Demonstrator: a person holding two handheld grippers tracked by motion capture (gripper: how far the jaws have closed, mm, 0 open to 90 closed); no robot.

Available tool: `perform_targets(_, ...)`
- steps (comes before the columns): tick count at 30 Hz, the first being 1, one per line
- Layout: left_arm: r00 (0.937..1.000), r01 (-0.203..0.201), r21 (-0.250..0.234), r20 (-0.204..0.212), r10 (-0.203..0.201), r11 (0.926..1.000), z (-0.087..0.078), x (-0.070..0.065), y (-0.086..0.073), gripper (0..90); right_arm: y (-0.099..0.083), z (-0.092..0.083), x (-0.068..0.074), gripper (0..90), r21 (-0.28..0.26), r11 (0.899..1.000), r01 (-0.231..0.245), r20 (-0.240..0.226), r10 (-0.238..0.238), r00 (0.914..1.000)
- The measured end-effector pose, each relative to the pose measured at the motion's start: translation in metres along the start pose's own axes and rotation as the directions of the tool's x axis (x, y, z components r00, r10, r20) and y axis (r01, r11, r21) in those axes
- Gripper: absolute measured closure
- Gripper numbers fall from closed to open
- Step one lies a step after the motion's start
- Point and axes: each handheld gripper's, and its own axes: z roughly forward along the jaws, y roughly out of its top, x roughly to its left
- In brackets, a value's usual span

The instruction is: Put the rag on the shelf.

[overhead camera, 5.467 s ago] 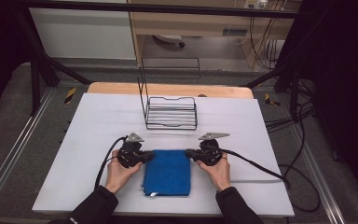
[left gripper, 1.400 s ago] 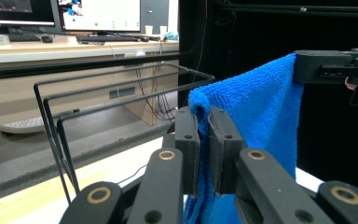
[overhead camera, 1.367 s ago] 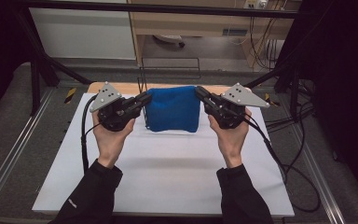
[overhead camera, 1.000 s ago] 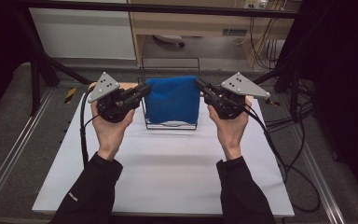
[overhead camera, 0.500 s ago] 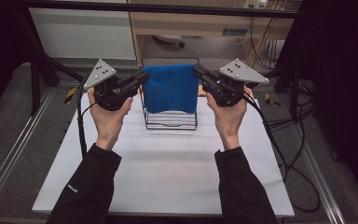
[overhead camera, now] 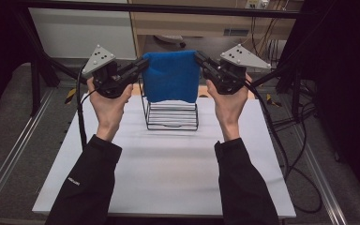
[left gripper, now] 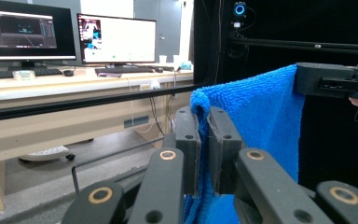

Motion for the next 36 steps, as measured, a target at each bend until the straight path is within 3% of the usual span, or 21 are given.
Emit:
perform_targets(8, 0.9999, -0.013, -0.012, -0.01, 0.013, 0.9998, 0.005, 0.003, 0.012, 83.7, 0.011, 0.007, -0.005, 86.8, -0.007, 1.0, 0.005, 0.009, -0.005, 0.9999)
perform_targets(16, 0.9998, 0.005, -0.018, -0.018, -0.005, 0.9998, 0.013, 0.009, 0.02, 83.7, 0.017, 0.015, -0.009, 86.8, -0.012, 1.0, 0.004, 0.017, -0.003, 0.9998)
perform_targets(36, 0.999, 0.006, -0.037, -0.044, -0.007, 0.9993, 0.036, 0.024, 0.041, 83.7, 0.032, 0.037, -0.025, 86.8, -0.026, 1.0, -0.01, 0.038, 0.011, 0.9992)
